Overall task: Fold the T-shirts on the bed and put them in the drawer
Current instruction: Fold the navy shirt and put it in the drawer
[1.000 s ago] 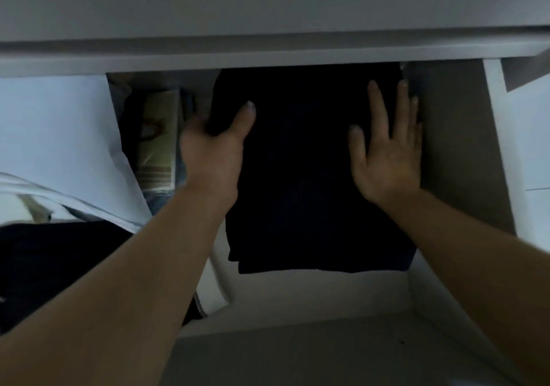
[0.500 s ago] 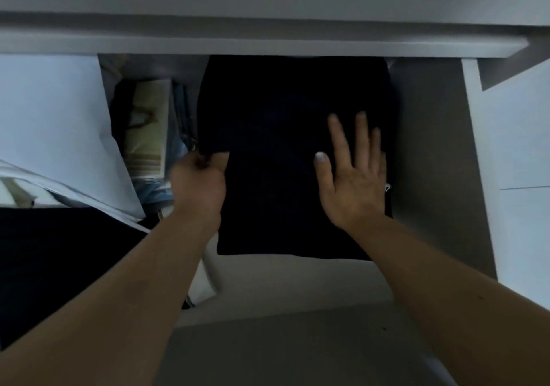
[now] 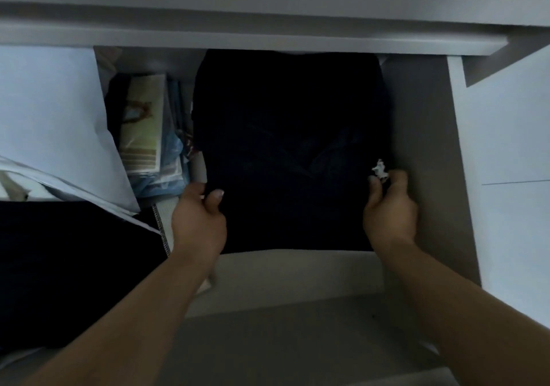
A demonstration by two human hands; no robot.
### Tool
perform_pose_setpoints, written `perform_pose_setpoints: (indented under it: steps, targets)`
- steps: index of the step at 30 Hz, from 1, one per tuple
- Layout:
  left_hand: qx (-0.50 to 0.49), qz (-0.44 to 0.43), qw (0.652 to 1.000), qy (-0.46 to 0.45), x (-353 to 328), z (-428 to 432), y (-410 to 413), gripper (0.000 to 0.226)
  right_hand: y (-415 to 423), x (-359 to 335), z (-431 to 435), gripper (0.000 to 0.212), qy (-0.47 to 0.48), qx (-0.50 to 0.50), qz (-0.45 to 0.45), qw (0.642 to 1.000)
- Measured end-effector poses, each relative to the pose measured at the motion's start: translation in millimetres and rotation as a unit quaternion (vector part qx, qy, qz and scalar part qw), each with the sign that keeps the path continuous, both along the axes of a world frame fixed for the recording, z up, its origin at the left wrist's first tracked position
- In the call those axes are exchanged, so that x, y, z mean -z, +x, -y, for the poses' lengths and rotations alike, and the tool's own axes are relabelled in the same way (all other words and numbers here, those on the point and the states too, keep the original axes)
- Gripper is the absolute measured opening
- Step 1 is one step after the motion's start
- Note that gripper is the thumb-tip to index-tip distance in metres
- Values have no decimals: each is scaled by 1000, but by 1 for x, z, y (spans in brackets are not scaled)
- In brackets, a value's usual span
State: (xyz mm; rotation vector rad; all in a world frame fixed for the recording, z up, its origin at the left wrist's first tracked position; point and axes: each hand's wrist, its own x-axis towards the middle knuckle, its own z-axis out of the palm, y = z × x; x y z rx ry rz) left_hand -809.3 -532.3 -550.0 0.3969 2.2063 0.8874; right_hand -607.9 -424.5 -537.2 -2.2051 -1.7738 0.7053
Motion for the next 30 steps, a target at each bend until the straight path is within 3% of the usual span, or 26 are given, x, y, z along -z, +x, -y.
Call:
perform_pose_setpoints:
  steps: [4, 7, 9, 11, 14, 19, 22, 24, 26, 28, 30]
  targets:
    - [0, 1, 1000, 20, 5, 0, 12, 22, -5, 4, 2, 34, -49, 60, 3, 997]
    - [28, 12, 999, 41, 0, -1, 14, 29, -11, 7, 12, 45, -34, 21, 22, 999]
    - [8, -24, 999, 36, 2, -8, 4, 52, -15, 6, 14, 66, -65, 37, -36, 997]
    - [4, 0, 999, 51, 5, -21, -7, 83, -15, 7, 2, 79, -118, 54, -125, 984]
    - [66, 60, 991, 101, 8, -45, -9, 94, -15, 12, -24, 71, -141, 29, -221, 965]
    - [95, 2, 983, 159, 23, -75, -28, 99, -22, 25, -53, 72, -125, -6, -324, 938]
    - [114, 56, 978, 167, 26, -83, -38, 88, -27, 30, -62, 62, -105, -33, -308, 945]
    - [130, 43, 979, 154, 25, -87, -39, 85, -31, 30, -68, 53, -72, -41, -279, 957]
    - [127, -28, 984, 118, 19, -84, -33, 92, -34, 26, -65, 54, -48, -10, -242, 969]
    - [114, -178, 974, 78, 3, -70, -17, 88, -38, 14, -44, 57, 35, 14, -140, 989]
    - [183, -342, 917, 95, -11, -55, 4, 77, -48, -4, -16, 63, 174, -84, -56, 980]
